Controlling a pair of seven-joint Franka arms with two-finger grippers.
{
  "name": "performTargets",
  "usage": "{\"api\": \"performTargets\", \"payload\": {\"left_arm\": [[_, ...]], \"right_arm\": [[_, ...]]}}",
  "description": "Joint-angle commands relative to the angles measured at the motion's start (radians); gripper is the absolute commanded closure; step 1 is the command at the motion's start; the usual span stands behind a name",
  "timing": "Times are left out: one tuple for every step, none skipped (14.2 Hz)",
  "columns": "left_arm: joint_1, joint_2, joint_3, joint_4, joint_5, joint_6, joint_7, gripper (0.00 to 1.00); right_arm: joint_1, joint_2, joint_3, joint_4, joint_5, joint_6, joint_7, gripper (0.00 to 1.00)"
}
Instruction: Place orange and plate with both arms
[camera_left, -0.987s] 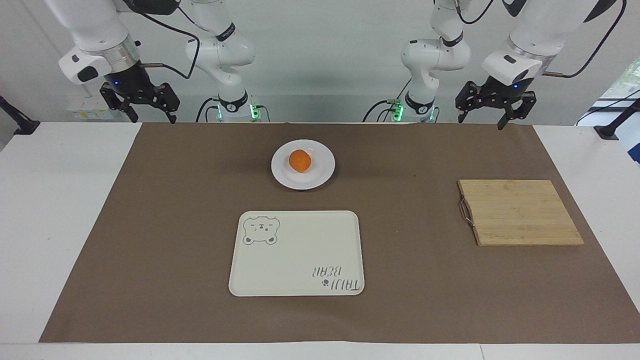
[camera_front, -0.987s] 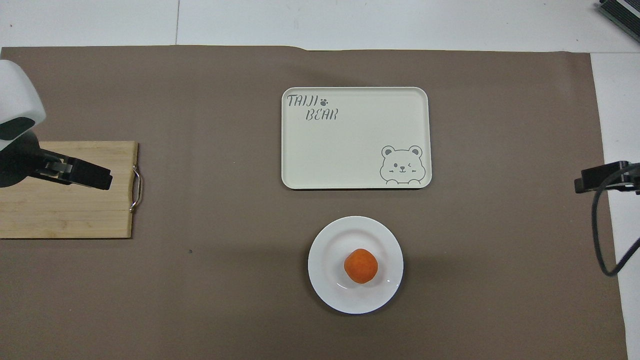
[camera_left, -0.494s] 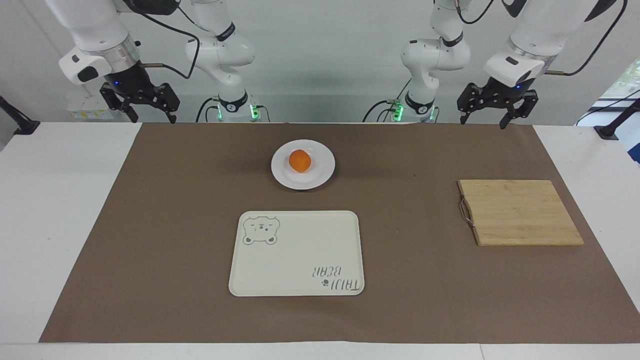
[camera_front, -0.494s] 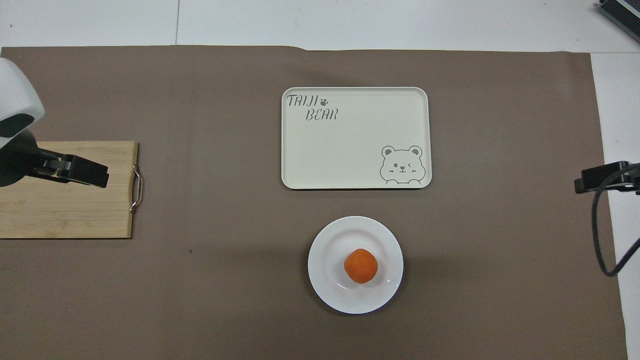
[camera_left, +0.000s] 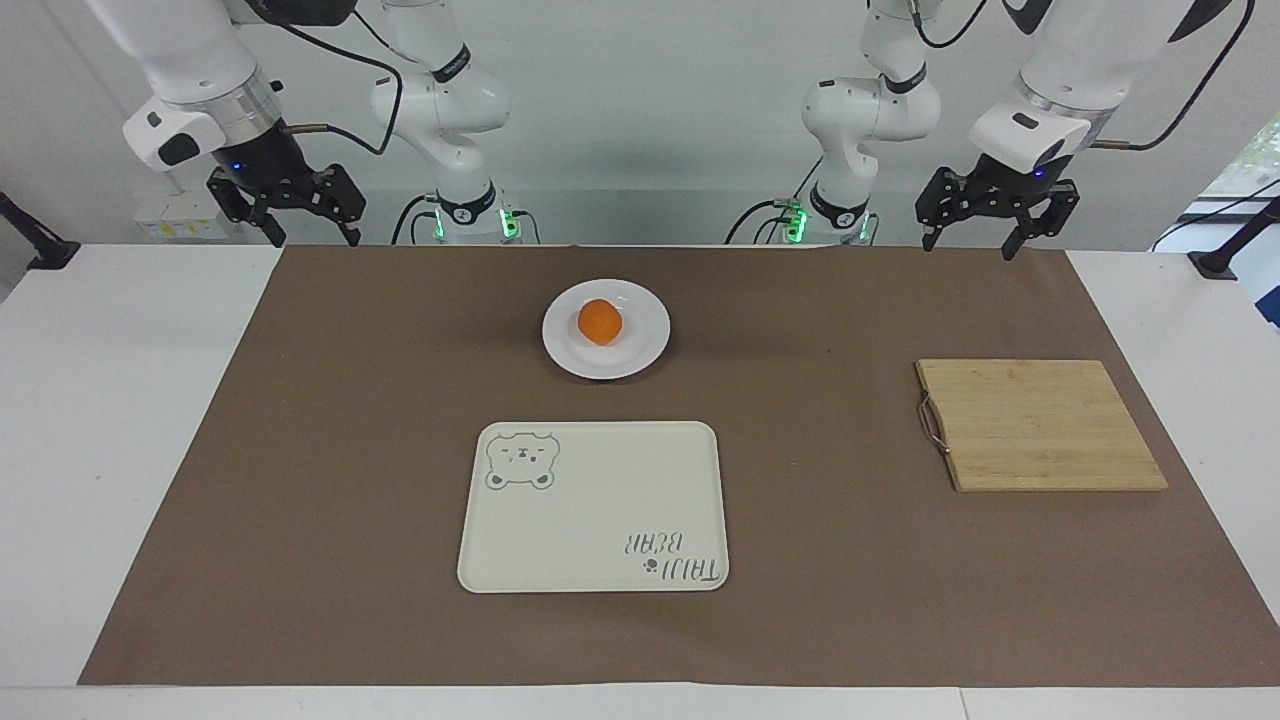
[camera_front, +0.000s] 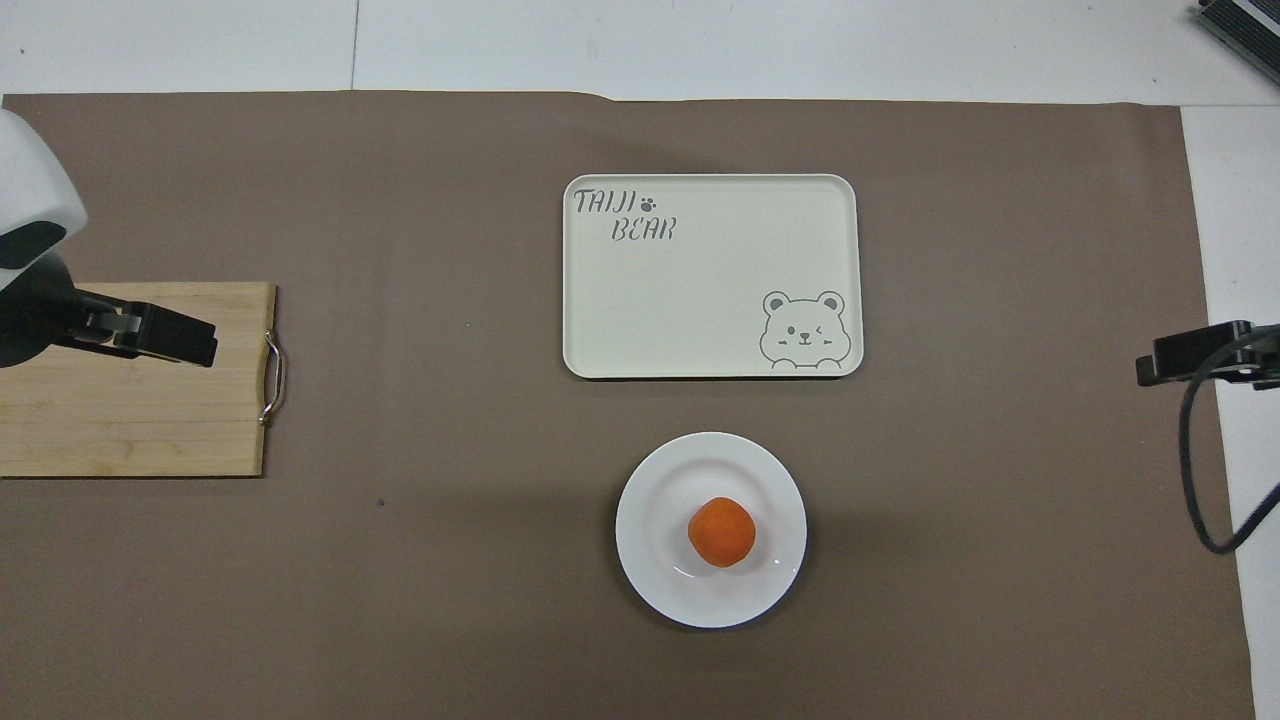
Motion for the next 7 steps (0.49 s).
{"api": "performTargets", "payload": {"left_arm": [[0.011,-0.017,-0.009,-0.02,0.016,0.021,-0.006,0.0],[0.011,-0.017,-0.009,-0.02,0.016,0.021,-0.006,0.0],[0.013,-0.017,-0.009,-0.021,0.015,0.022,-0.009,0.0],[0.013,-0.017,-0.008,-0.021,0.016,0.022,-0.009,0.0],[0.019,-0.017,-0.008,-0.021,0.015,0.022,-0.006,0.0],[0.025,-0.017,-0.008,-0.021,0.015,0.022,-0.005,0.0],[0.025,-0.017,-0.008,-0.02,0.015,0.022,-0.002,0.0]], "right_arm": [[-0.015,-0.029,0.003,-0.056,0.075,0.01,-0.019,0.0],[-0.015,-0.029,0.0,-0.082,0.108,0.017,-0.044,0.0],[-0.014,-0.029,0.0,-0.115,0.122,0.049,-0.054,0.0],[-0.014,-0.031,0.001,-0.148,0.142,0.082,-0.055,0.0],[-0.014,-0.029,0.0,-0.169,0.177,0.102,-0.056,0.0],[-0.014,-0.029,0.0,-0.194,0.219,0.109,-0.059,0.0],[-0.014,-0.029,0.0,-0.209,0.254,0.117,-0.073,0.0]]}}
